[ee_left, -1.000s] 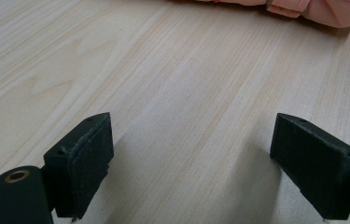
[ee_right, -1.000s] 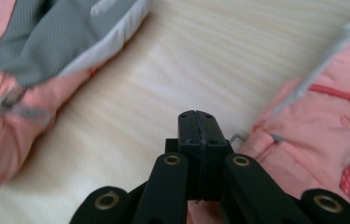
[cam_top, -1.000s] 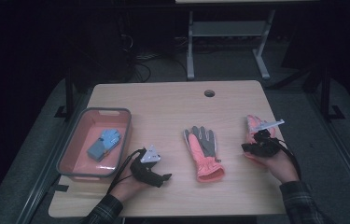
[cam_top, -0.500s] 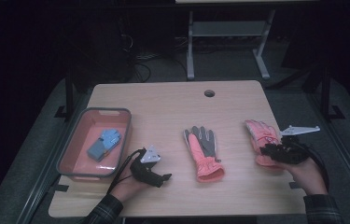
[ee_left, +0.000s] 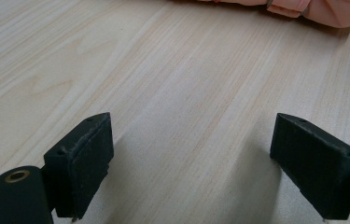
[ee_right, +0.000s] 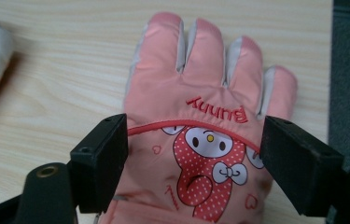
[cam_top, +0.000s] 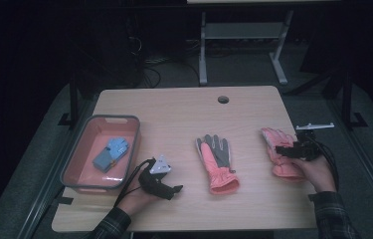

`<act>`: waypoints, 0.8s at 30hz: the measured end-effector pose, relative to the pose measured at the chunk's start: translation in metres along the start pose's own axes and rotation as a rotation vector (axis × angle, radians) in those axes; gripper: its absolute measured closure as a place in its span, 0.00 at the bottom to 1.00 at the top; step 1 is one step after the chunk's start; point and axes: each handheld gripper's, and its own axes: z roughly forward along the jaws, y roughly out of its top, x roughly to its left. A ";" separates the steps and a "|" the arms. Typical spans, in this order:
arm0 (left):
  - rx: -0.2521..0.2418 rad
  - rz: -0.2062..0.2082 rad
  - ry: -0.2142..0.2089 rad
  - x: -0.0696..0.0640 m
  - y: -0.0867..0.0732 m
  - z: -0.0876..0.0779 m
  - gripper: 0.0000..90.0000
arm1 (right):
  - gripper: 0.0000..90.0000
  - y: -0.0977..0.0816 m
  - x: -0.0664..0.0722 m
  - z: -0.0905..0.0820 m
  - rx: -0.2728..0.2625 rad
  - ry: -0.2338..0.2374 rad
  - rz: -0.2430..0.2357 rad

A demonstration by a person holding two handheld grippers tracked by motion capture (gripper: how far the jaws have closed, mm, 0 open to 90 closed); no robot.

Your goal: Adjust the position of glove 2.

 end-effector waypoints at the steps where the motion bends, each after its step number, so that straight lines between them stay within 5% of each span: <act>1: 0.000 0.000 0.000 0.000 0.000 0.000 0.14 | 0.27 0.000 0.000 0.003 0.012 0.003 0.004; 7: 0.000 0.000 0.000 0.000 0.000 0.000 0.14 | 0.42 -0.005 0.004 0.019 0.086 0.022 -0.025; 14: 0.001 0.002 0.000 0.000 0.000 0.000 0.14 | 0.85 -0.009 -0.002 0.013 0.065 0.063 -0.036; 24: 0.000 0.000 0.000 0.000 0.000 0.000 0.14 | 0.92 -0.003 -0.008 -0.010 -0.010 0.140 -0.039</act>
